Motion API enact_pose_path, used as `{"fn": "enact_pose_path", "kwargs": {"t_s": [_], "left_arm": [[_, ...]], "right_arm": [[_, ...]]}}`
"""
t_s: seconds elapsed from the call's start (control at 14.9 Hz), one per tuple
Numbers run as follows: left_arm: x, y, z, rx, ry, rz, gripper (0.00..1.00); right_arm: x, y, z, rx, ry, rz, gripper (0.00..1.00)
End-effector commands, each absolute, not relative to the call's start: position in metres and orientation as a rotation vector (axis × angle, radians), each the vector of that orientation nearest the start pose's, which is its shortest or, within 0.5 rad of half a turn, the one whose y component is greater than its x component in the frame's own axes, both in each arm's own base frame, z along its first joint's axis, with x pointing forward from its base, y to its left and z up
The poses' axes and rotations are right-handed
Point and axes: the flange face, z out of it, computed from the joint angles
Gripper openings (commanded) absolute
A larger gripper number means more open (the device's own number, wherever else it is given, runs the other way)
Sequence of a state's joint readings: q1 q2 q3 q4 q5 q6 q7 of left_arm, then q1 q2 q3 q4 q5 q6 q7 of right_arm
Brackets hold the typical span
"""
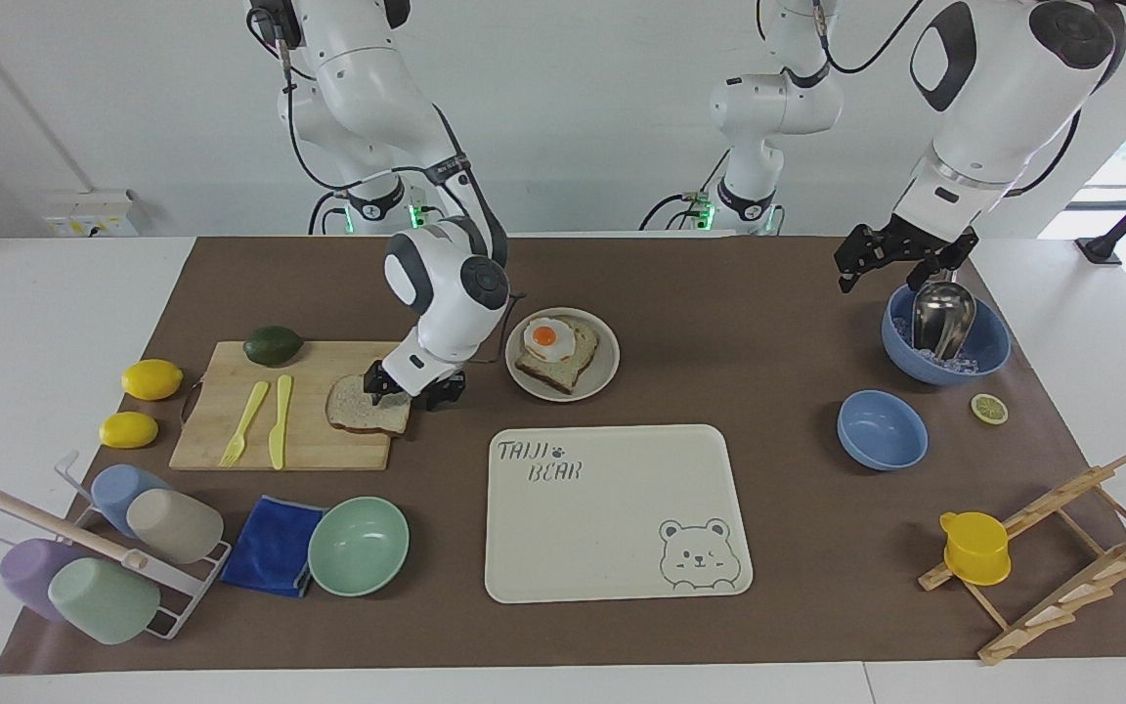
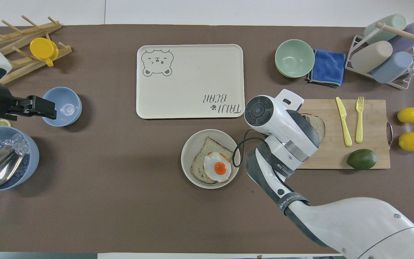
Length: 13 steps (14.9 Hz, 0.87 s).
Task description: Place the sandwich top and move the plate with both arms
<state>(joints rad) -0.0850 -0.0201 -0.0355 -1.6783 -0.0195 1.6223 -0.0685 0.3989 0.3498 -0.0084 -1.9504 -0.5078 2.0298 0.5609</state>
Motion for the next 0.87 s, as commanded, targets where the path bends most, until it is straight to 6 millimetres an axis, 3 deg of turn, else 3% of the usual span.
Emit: {"fn": "enact_pose_path", "kwargs": {"t_s": [0.0, 0.27, 0.54, 0.6, 0.8], "left_arm": [[0.5410, -0.0644, 0.5928, -3.166, 0.082, 0.067, 1.00], [0.5410, -0.0644, 0.5928, -3.166, 0.082, 0.067, 1.00], [0.5410, -0.0644, 0.5928, -3.166, 0.082, 0.067, 1.00], [0.5410, -0.0644, 0.5928, -3.166, 0.082, 0.067, 1.00], [0.5410, -0.0644, 0.5928, -3.166, 0.082, 0.067, 1.00]], "right_arm": [[0.5519, 0.1963, 0.2841, -3.644, -0.217, 0.049, 0.88], [0.5482, 0.1945, 0.2797, -3.642, -0.224, 0.058, 0.85], [0.5433, 0.1935, 0.2757, -3.645, -0.232, 0.075, 0.72], [0.5425, 0.1941, 0.2751, -3.645, -0.235, 0.077, 0.64], [0.5449, 0.1940, 0.2793, -3.650, -0.236, 0.081, 0.09]]}}
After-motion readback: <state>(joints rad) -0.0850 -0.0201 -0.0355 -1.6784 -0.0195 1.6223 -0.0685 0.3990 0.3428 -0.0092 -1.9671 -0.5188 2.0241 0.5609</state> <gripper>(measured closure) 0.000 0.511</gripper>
